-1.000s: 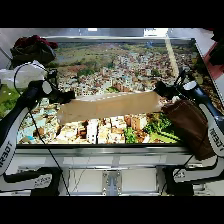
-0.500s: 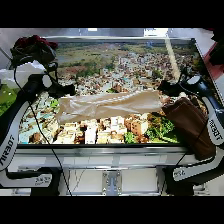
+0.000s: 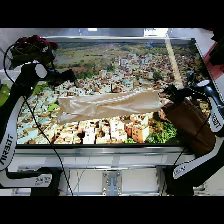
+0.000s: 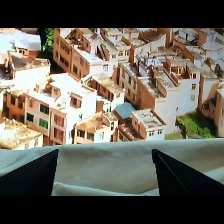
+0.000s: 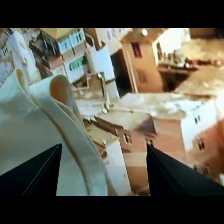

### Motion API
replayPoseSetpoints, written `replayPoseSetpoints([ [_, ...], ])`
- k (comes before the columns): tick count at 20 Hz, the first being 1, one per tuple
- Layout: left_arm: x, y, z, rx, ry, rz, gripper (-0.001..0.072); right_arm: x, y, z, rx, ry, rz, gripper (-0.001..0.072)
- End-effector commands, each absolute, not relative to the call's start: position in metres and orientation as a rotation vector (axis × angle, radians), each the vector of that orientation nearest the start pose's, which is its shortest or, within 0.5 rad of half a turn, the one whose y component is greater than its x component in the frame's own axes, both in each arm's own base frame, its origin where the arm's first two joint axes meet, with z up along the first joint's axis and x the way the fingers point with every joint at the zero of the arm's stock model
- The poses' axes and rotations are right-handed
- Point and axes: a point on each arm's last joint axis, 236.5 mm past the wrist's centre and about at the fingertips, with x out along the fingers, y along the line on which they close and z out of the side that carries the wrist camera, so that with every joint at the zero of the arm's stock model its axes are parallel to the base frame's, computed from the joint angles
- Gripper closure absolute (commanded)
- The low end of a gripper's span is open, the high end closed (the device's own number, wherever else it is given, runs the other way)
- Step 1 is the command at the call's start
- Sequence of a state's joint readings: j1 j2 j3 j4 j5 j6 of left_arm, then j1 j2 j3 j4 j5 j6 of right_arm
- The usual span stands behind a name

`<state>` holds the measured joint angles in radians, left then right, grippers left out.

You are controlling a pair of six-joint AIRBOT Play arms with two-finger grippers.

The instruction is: Fold the shirts.

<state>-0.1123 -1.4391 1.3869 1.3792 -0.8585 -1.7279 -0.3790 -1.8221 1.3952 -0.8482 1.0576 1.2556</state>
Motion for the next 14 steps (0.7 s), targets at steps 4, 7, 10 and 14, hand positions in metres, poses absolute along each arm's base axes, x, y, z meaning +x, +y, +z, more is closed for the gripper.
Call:
replayPoseSetpoints([
  [4,0.503,-0.102,0.073,-0.347,0.893,-0.139,0.0038,0.495,0.006,-0.112,0.782,1.204,0.316,0.0103],
  [7,0.502,-0.104,0.073,-0.356,0.896,-0.143,0.0039,0.492,0.031,-0.109,0.664,1.262,0.383,0.0105],
  [10,0.499,-0.105,0.071,-0.354,0.913,-0.144,0.0039,0.48,0.018,-0.116,0.528,1.38,0.295,0.0106],
  [14,0.498,-0.105,0.07,-0.354,0.92,-0.145,0.0039,0.452,0.03,-0.102,0.518,1.511,0.373,0.027],
])
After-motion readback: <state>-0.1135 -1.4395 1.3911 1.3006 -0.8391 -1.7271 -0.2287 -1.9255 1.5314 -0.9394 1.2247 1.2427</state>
